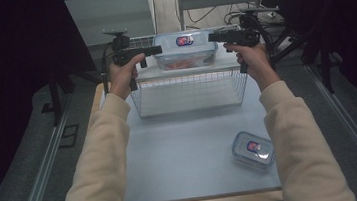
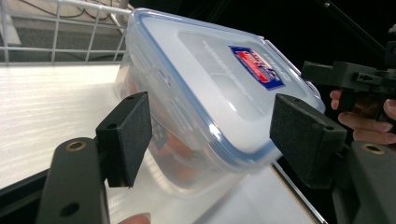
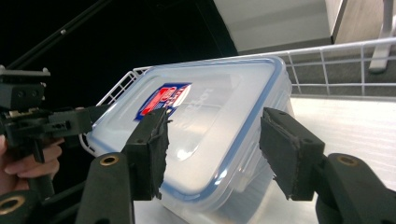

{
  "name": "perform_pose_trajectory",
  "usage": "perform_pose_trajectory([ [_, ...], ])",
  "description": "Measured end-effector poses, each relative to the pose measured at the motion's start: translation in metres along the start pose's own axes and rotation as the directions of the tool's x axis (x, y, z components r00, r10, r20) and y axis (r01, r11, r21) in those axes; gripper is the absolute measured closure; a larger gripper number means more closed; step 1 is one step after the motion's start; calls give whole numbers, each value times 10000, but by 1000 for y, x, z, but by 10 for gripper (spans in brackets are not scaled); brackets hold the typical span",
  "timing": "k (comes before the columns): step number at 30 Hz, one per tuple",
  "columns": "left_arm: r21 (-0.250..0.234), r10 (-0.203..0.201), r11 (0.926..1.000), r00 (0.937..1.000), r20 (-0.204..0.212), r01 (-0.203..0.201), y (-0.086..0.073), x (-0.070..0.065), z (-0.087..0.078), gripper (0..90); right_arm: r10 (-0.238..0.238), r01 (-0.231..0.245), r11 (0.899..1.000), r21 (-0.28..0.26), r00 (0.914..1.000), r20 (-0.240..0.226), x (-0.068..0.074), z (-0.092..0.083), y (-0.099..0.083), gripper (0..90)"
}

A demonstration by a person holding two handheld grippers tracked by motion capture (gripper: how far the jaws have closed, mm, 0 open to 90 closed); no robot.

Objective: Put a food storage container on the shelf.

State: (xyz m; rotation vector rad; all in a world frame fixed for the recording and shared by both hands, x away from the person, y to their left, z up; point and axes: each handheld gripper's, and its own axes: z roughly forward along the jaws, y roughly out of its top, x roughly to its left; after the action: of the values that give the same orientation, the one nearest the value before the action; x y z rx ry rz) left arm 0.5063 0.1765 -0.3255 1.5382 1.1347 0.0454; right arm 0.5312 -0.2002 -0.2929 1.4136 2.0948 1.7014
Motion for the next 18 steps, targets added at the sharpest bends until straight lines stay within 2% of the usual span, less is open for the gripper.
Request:
perform_pose_trajectory([
  [3,20,182,9998,9998,9,-182,-4,-4,-7,301,-263,263,9997,-27,9997,-22,4,-8,-3,418],
  [6,-8,304,9995,9995,24,-304,-10,-9,-15,304,-502,503,9987,-94,9986,174,6,-18,-11,482],
  [10,159,471,9987,9987,207,-475,-18,-11,-21,293,-986,988,9951,-25,9946,330,6,-28,-31,722],
  [12,136,493,9987,9987,127,-494,-21,-11,-24,293,-1186,1181,9926,266,9928,169,6,-27,-39,802],
  [14,82,374,9993,9990,242,-376,-24,-11,-25,292,-1415,1413,9883,567,9899,1,6,-23,-44,870],
  [18,107,422,9990,9987,272,-425,-28,-11,-28,289,-1678,1682,9798,1081,9857,-123,8,-6,-53,891],
])
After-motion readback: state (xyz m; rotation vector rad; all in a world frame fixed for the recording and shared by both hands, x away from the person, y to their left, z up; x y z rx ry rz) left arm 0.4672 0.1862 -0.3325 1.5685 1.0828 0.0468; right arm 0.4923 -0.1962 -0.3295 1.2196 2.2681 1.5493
